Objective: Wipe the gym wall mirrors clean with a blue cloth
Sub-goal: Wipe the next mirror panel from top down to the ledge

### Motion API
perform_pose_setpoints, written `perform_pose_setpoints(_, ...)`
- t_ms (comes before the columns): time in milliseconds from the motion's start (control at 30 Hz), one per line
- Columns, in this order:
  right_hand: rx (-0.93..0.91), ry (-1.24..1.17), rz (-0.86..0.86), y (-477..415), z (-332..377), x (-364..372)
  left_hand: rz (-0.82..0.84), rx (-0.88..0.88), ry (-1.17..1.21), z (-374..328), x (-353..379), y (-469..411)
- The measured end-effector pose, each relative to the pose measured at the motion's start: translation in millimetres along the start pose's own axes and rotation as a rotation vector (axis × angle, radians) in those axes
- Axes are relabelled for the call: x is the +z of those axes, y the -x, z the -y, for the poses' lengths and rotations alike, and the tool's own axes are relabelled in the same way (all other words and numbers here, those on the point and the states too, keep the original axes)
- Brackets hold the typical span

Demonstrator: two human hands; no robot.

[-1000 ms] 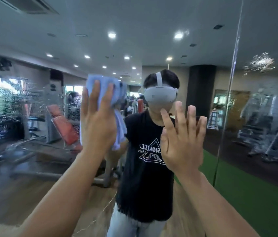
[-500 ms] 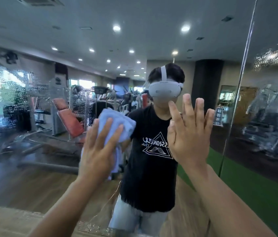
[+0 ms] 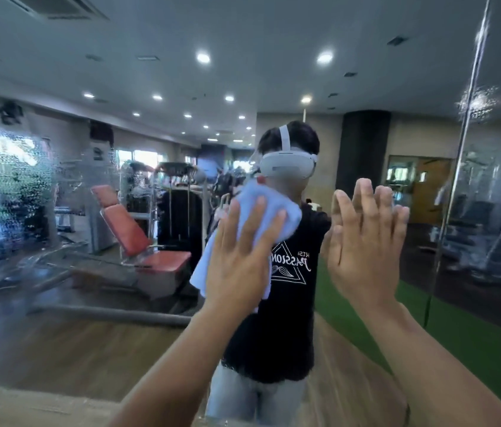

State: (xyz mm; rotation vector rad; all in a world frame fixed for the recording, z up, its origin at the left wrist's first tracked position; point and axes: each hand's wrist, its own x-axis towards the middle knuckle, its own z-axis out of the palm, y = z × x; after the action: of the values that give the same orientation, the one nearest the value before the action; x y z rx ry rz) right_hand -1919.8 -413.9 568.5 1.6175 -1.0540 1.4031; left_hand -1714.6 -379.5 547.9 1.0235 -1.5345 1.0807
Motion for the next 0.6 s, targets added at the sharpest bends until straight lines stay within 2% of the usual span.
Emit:
perform_pose_setpoints(167,-0.054,-0.002,0.001,0,41,8,0.051,0.045,-0.107,71,-36,60)
perform_pose_setpoints(300,-0.070,-0.023,0.020,-8,83,15,0.020,-0.069,-0.090,135,-70,30)
perform_pose_setpoints(400,-0.068,-0.055,0.012,-16,115,22,-0.114,-0.110,-0.027,141,-74,-16)
perform_pose_setpoints(500,-0.081,-0.087,-0.010,-24,145,30,-0.068,-0.218,0.009,127,-63,-49)
perform_pose_setpoints(600,-0.059,-0.102,-0.035,-30,168,36,-0.046,-0.164,0.036,114,-48,-39)
